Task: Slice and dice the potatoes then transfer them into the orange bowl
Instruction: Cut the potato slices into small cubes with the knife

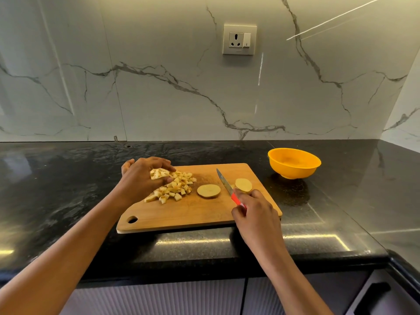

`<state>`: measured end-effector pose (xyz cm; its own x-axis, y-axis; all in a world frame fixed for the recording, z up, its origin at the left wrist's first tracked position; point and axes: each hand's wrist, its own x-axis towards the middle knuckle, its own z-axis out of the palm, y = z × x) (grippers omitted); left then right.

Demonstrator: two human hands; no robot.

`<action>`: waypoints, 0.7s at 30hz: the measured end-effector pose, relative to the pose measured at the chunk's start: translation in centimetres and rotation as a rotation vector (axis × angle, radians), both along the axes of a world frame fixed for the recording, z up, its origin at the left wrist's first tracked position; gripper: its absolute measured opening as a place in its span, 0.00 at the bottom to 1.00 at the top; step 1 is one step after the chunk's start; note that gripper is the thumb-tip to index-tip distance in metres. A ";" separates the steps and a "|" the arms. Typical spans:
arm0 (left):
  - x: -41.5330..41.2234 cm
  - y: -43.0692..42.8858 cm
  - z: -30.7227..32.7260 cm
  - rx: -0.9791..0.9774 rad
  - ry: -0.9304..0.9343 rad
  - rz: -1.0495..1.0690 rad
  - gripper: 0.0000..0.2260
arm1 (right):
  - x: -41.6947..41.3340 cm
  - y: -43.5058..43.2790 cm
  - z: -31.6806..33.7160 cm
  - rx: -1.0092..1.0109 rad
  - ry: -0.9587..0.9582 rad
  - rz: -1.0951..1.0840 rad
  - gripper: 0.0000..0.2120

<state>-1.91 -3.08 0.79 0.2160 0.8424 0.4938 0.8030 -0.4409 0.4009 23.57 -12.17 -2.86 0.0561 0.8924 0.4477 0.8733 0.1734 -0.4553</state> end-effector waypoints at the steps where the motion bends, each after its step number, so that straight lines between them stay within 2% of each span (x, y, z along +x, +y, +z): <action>1: 0.1 0.0 -0.1 -0.001 -0.009 -0.010 0.06 | 0.0 -0.1 0.0 -0.001 0.003 0.001 0.22; 3: 0.8 -0.1 -0.1 0.007 -0.086 -0.020 0.03 | 0.0 -0.3 0.1 0.003 -0.004 0.003 0.22; 5: 2.5 -0.6 0.6 -0.023 -0.129 -0.062 0.13 | -0.1 -0.7 0.2 0.018 -0.026 0.001 0.22; 6: 3.3 -0.6 0.6 -0.052 -0.094 -0.094 0.16 | -0.2 -0.8 0.3 0.025 -0.041 -0.001 0.22; 10: 6.7 0.4 -0.3 -0.091 0.368 -0.177 0.20 | -0.4 -1.2 0.8 0.024 -0.110 0.016 0.22; 12: 7.7 0.7 -0.7 -0.149 0.488 -0.188 0.22 | -0.6 -1.3 1.1 0.010 -0.129 0.032 0.22; 15: 8.2 0.5 -1.0 -0.181 0.446 -0.180 0.21 | -0.9 -1.4 1.3 0.007 -0.156 0.049 0.22; 21: 7.9 0.1 -1.3 -0.117 0.433 -0.171 0.20 | -1.1 -1.3 1.5 -0.035 -0.178 0.079 0.20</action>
<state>6.03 -2.99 -0.55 0.5209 0.8216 0.2315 0.8273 -0.5528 0.1003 22.46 -13.45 -1.40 -0.0921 0.9060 0.4132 0.9248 0.2317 -0.3018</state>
